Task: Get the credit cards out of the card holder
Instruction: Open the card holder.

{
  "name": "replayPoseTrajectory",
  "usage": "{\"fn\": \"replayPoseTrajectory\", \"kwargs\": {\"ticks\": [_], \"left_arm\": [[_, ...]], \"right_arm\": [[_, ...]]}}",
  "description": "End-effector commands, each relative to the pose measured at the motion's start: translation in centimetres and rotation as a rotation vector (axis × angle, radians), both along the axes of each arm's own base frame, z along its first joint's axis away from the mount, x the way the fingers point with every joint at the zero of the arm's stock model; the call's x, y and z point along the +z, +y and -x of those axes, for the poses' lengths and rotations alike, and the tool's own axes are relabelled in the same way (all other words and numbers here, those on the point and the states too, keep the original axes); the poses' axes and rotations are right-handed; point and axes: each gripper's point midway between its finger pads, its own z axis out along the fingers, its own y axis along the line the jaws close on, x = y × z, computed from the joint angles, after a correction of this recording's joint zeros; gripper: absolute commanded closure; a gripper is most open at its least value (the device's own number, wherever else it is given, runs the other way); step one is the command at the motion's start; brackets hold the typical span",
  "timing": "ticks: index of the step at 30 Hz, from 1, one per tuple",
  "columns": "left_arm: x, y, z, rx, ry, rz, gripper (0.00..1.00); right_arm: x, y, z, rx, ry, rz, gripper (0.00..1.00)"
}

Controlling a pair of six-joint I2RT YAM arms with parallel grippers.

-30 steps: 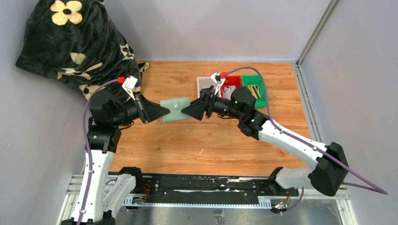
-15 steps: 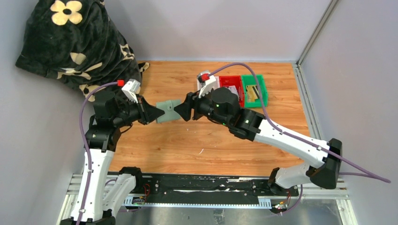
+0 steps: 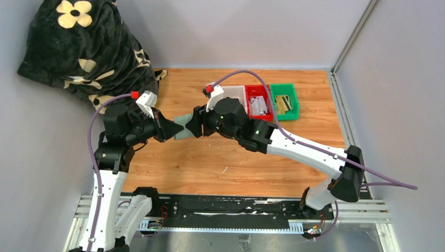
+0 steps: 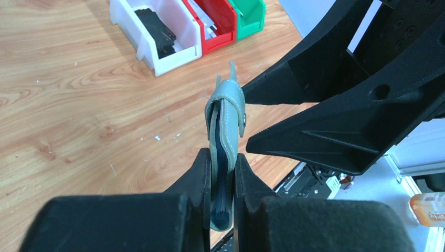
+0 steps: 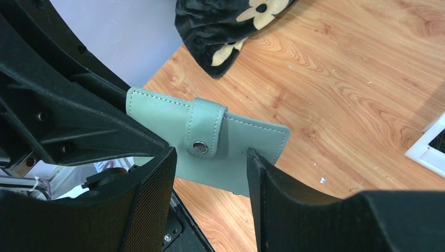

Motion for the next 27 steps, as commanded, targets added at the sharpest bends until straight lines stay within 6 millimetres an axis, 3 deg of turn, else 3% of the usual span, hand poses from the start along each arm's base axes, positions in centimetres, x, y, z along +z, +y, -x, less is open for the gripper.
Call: {"fn": "replayPoseTrajectory", "kwargs": {"ticks": [1, 9, 17, 22, 27], "left_arm": [[0.2, -0.6, 0.8, -0.047, -0.009, 0.019, 1.0], [0.5, -1.1, 1.6, -0.092, -0.003, 0.044, 1.0], [0.7, -1.6, 2.2, -0.131, 0.008, 0.066, 1.0], [0.7, -1.6, 2.3, -0.132, -0.001, 0.063, 1.0], [0.6, -1.6, 2.2, -0.133, 0.002, 0.061, 1.0]], "right_arm": [[-0.1, 0.7, 0.0, -0.015, 0.004, 0.018, 0.43], [-1.4, 1.6, -1.0, -0.063, 0.001, 0.099, 0.47], [-1.9, 1.1, -2.4, -0.198, -0.101, 0.227, 0.77], [-1.4, 0.1, -3.1, -0.248, -0.15, 0.26, 0.87], [-0.6, -0.9, -3.2, -0.275, -0.168, 0.251, 0.89]]}}
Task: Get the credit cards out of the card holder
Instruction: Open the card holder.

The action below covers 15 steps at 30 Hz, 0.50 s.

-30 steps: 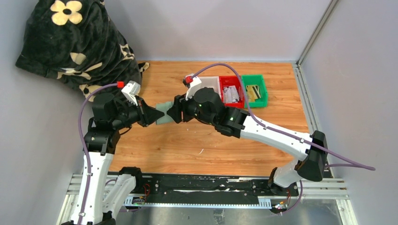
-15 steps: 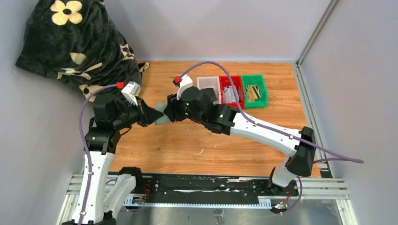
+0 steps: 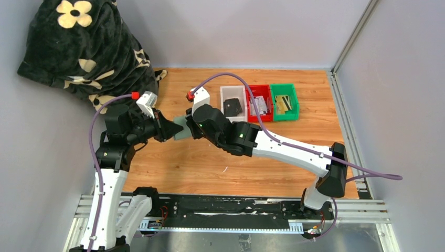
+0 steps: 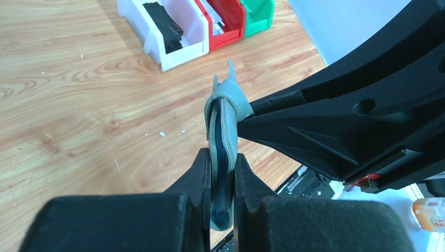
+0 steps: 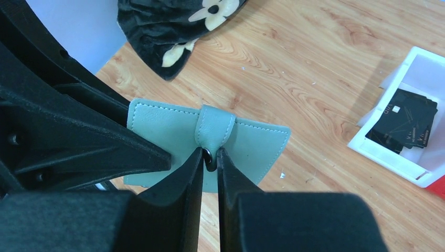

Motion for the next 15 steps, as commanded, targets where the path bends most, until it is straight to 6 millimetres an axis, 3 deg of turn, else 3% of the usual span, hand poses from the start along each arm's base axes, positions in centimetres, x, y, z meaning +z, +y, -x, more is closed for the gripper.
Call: {"fn": "replayPoseTrajectory", "kwargs": {"ticks": [1, 2, 5, 9, 15], "left_arm": [[1.6, -1.9, 2.6, -0.155, -0.027, 0.069, 1.0], [1.6, -1.9, 2.6, -0.155, -0.026, 0.069, 1.0], [1.5, -1.9, 2.6, -0.156, -0.029, 0.067, 1.0], [1.5, -2.0, 2.7, -0.162, -0.032, 0.067, 1.0], [1.9, -2.2, 3.1, -0.186, -0.035, 0.078, 1.0]], "right_arm": [[0.5, -2.2, -2.0, -0.112, -0.066, 0.038, 0.88], [0.8, -2.4, -2.0, -0.11, -0.07, 0.031, 0.85], [2.1, -2.8, -1.5, -0.079, -0.06, -0.017, 0.65], [4.2, -4.1, -1.2, -0.005, 0.006, -0.155, 0.53], [4.5, -7.5, -1.1, 0.05, 0.032, -0.229, 0.38]]}}
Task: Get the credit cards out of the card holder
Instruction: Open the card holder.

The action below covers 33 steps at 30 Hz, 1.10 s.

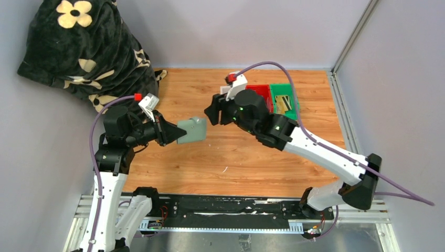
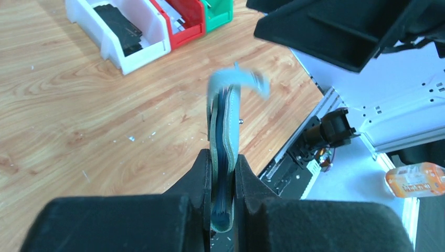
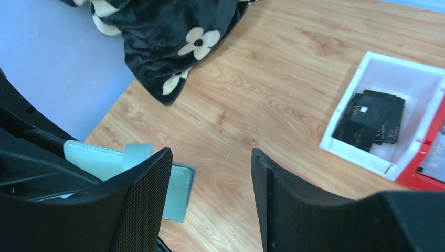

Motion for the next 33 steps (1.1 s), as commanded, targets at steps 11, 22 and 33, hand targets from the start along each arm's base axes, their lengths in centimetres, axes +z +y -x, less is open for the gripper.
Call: {"fn": "replayPoseTrajectory", "kwargs": {"ticks": [11, 22, 33], "left_arm": [[2.7, -1.5, 2.4, -0.143, -0.006, 0.079, 1.0], [5.6, -2.2, 4.7, -0.232, -0.023, 0.134, 1.0], [6.2, -2.5, 6.3, -0.292, -0.03, 0.155, 1.0]], "right_arm": [[0.7, -1.2, 8.2, 0.525, -0.067, -0.213, 0.3], [-0.9, 0.4, 7.3, 0.525, -0.099, -0.309, 0.3], [3.1, 1.6, 7.2, 0.592, -0.136, -0.479, 0.32]]}}
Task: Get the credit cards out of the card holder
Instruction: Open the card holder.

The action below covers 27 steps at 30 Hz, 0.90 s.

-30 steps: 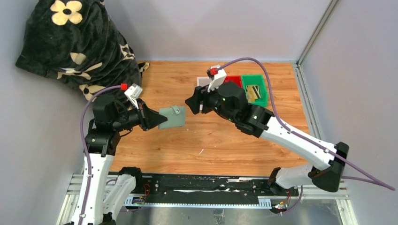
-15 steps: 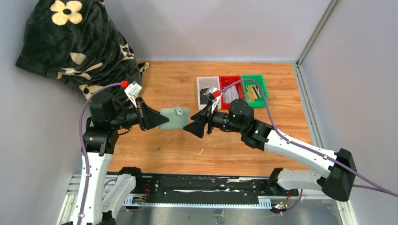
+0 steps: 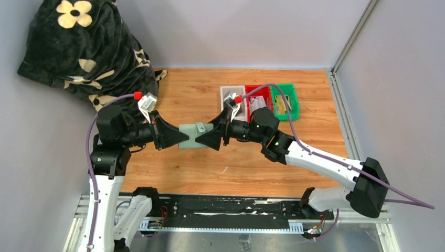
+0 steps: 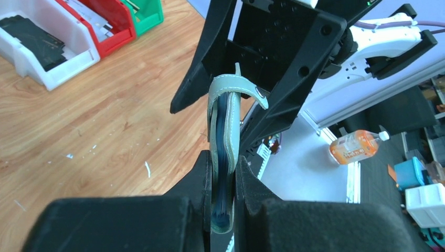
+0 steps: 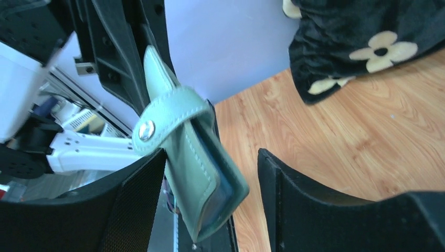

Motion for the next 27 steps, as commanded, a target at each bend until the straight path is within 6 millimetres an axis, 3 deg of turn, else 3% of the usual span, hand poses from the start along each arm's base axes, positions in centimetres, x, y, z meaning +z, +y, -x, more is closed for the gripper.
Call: {"fn": "replayPoseTrajectory", "kwargs": {"ticks": [1, 7, 19, 27], "left_arm": [[2.1, -0.6, 2.5, -0.095, -0.037, 0.04, 1.0], [2.1, -0.6, 2.8, -0.105, -0.04, 0.043, 1.0], [1.9, -0.6, 3.3, -0.113, -0.058, 0.04, 1.0], [0.8, -0.5, 2.7, -0.091, -0.06, 0.025, 1.0]], "right_arm": [[4.8, -0.5, -0.9, 0.003, -0.03, -0.179, 0.33], [6.9, -0.3, -0.8, 0.077, 0.0, -0.29, 0.43], [7.9, 0.2, -1.1, 0.121, 0.06, -0.343, 0.63], [9.1, 0.9, -0.5, 0.197, 0.118, -0.35, 0.91]]}}
